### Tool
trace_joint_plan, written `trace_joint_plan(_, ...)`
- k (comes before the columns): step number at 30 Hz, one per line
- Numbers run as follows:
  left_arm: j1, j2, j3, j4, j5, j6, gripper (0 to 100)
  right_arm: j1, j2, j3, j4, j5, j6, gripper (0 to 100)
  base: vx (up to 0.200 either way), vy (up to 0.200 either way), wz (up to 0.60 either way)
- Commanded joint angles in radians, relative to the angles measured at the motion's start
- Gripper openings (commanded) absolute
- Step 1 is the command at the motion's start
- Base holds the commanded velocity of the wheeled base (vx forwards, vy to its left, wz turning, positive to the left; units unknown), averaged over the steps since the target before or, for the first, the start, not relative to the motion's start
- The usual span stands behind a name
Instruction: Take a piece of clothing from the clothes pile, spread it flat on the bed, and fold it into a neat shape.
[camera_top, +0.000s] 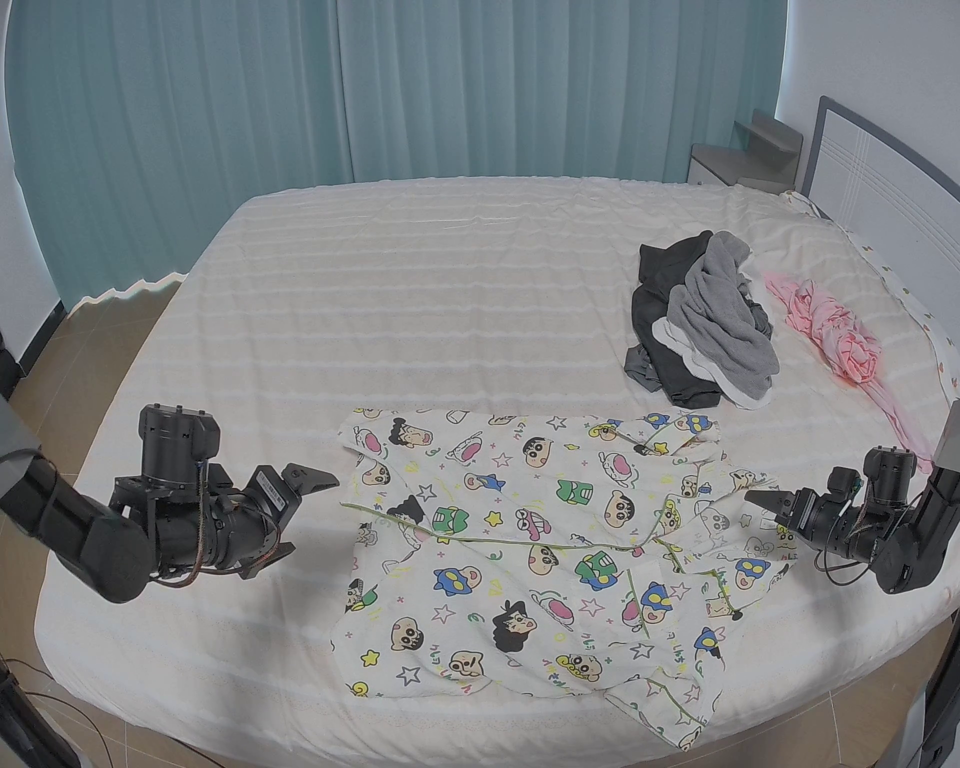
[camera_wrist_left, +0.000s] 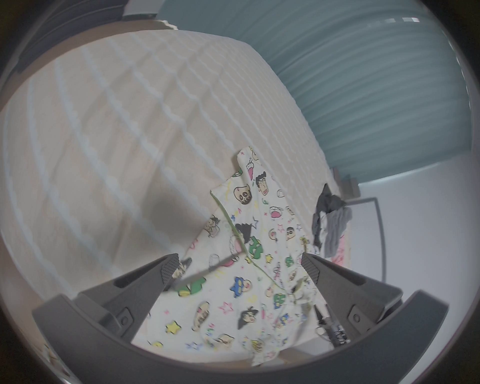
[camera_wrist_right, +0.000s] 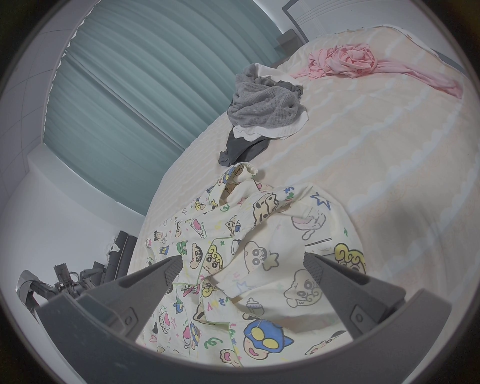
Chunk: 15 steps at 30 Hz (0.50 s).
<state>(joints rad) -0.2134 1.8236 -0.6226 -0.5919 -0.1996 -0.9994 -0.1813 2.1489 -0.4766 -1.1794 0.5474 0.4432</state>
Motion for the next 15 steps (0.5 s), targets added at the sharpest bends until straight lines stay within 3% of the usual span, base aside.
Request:
trace_joint_plan(1,-0.041,-0.124,0.116,-0.074,-0.018,-0.062,100,0.014,-0.014,0.018,-0.011,0.002,0.0,100,0.0,0.0,0.0)
trace_joint_plan(3,-0.044,-0.132,0.139,-0.101,-0.021,-0.067,100,0.023,-0.015,0.021,-0.02,0.002,0.002,100,0.0,0.0,0.0)
trace_joint_plan(12,-0.089,-0.152,0.25,-0.241,-0.018,-0.084,100,0.048,-0.015,0.021,-0.068,-0.006,0.058,100,0.2,0.0,0.0)
trace_joint_plan(15,-0.083,-0.15,0.245,-0.243,-0.011,-0.122,100,0.06,-0.012,0.018,-0.075,-0.011,0.069,100,0.0,0.0,0.0)
